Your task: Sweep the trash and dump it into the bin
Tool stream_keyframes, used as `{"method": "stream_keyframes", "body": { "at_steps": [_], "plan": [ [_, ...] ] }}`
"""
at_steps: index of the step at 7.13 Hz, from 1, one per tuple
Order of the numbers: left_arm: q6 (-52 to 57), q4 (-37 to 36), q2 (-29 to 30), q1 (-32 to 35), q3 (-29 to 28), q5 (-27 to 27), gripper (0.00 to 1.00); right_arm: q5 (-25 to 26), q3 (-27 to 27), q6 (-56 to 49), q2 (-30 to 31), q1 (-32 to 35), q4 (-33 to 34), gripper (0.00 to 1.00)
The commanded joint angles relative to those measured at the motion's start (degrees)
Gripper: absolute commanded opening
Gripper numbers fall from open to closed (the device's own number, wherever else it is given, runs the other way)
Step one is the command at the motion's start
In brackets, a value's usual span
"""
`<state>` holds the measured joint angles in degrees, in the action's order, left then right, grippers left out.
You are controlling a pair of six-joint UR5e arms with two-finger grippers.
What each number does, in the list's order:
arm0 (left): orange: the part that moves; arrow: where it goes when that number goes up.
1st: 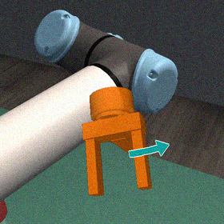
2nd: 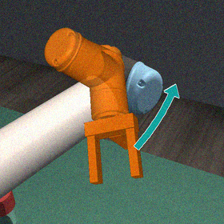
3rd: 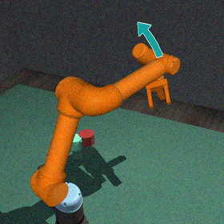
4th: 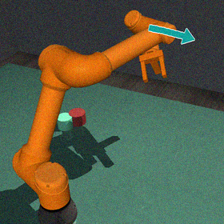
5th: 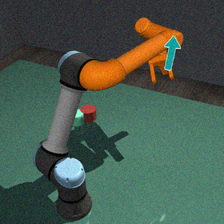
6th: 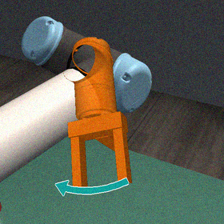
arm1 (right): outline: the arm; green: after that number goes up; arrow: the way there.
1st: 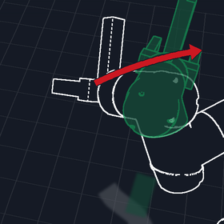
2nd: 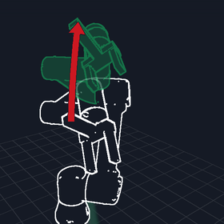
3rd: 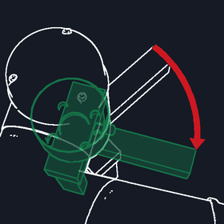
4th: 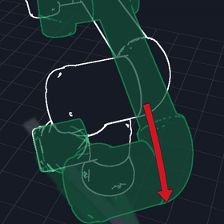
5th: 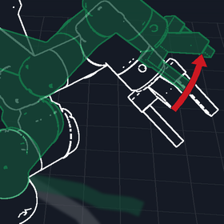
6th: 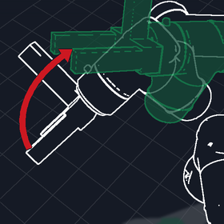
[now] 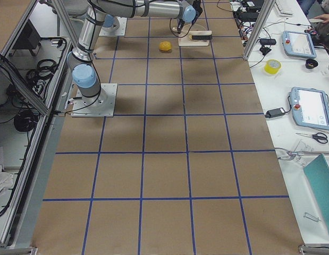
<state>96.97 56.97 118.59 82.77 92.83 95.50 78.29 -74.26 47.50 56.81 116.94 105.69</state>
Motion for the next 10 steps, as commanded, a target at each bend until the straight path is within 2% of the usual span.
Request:
{"method": "stream_keyframes", "body": {
  "at_steps": [1,3,5,6,7,10],
  "plan": [
    [2.5,2.9,-4.0,-0.2,2.0,0.3,0.0,1.7,-4.0,-5.5,4.0,-2.2,-5.0,0.0],
    [3.7,5.4,-13.8,-0.4,10.8,5.2,0.0,1.6,-13.2,-8.1,9.9,-2.3,-5.7,0.0],
    [3.1,4.3,-23.8,-0.5,23.6,5.5,0.0,-2.2,-20.7,-7.9,16.7,-0.7,-8.0,0.0],
    [3.3,-0.3,-26.4,-0.5,28.8,5.4,0.0,-4.5,-23.9,-6.8,18.6,1.1,-8.0,0.0],
    [3.2,-3.5,-28.5,-0.4,33.1,5.4,0.0,-4.6,-25.4,-6.5,18.9,3.2,-7.8,0.0],
    [0.9,-5.5,-29.9,0.5,35.8,5.6,0.0,-6.5,-27.6,-4.9,18.0,5.8,-6.4,0.0]
  ]
}}
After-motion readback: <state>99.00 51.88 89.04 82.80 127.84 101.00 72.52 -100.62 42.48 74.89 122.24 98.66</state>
